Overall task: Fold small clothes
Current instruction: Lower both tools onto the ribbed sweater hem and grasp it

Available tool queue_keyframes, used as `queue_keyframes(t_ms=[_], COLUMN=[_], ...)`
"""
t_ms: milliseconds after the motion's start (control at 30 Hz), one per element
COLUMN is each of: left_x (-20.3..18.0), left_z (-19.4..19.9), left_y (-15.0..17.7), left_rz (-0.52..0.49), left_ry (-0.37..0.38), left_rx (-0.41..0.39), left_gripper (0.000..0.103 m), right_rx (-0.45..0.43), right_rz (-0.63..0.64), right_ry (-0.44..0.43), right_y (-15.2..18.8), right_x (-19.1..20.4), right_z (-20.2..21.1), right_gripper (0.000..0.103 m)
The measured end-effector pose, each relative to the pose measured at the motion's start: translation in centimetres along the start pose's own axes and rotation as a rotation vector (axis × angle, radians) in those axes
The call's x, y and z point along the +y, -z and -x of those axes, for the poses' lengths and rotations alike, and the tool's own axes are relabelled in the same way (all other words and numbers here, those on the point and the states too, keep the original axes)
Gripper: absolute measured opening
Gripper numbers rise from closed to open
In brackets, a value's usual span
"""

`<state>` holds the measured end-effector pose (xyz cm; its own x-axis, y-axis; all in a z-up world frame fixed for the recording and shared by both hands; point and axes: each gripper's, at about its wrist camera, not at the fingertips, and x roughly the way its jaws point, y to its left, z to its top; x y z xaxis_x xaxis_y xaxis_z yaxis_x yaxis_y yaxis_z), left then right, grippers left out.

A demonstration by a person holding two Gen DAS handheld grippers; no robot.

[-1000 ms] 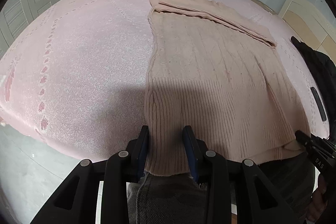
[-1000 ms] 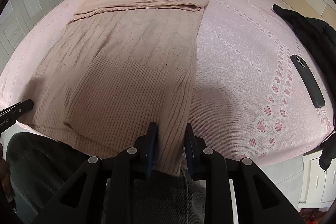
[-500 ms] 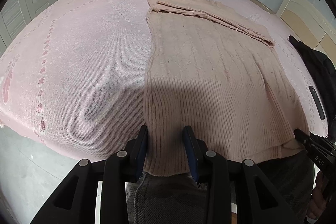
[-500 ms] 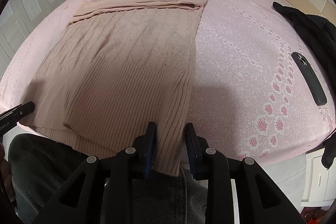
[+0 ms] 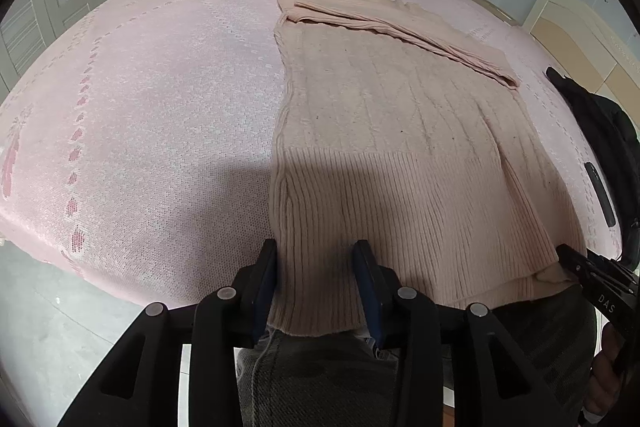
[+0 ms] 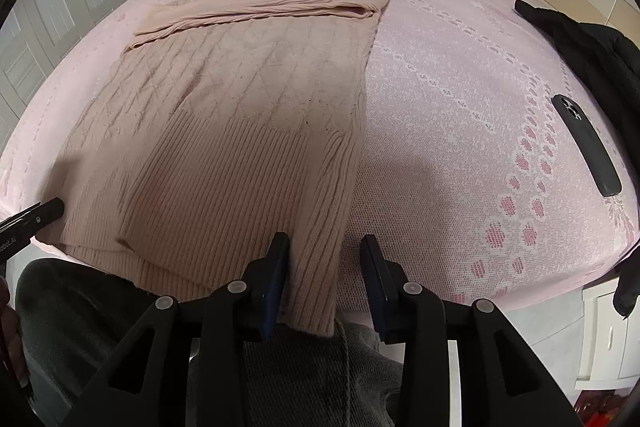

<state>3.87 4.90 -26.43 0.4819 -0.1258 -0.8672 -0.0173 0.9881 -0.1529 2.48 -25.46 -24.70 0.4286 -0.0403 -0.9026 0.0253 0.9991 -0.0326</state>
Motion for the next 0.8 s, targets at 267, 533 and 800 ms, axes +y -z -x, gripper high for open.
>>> queue_keyframes(t_ms=[267,533,800], left_x=[-0.07,0.09,0.00], left_z=[0.05,0.05,0.07], left_y=[0.00,0.04,0.09], left_rz=[-0.002,0.000,-0.001], left_ry=[0.008,0.016,0.015], left_rx=[0.000,-0.001,-0.001], left_gripper=[0.038,0.039,0.039], right_rx=[0.000,-0.001,-0.001], right_rz=[-0.001,0.000,-0.001], right_ry=[-0.001,-0.001,-0.002], right_y=[0.03,0.06,0.09], right_x=[-0.03,-0.06,-0.08], right_z=[0.01,0.02,0.02], right_gripper=[0.036,0.036,0.036])
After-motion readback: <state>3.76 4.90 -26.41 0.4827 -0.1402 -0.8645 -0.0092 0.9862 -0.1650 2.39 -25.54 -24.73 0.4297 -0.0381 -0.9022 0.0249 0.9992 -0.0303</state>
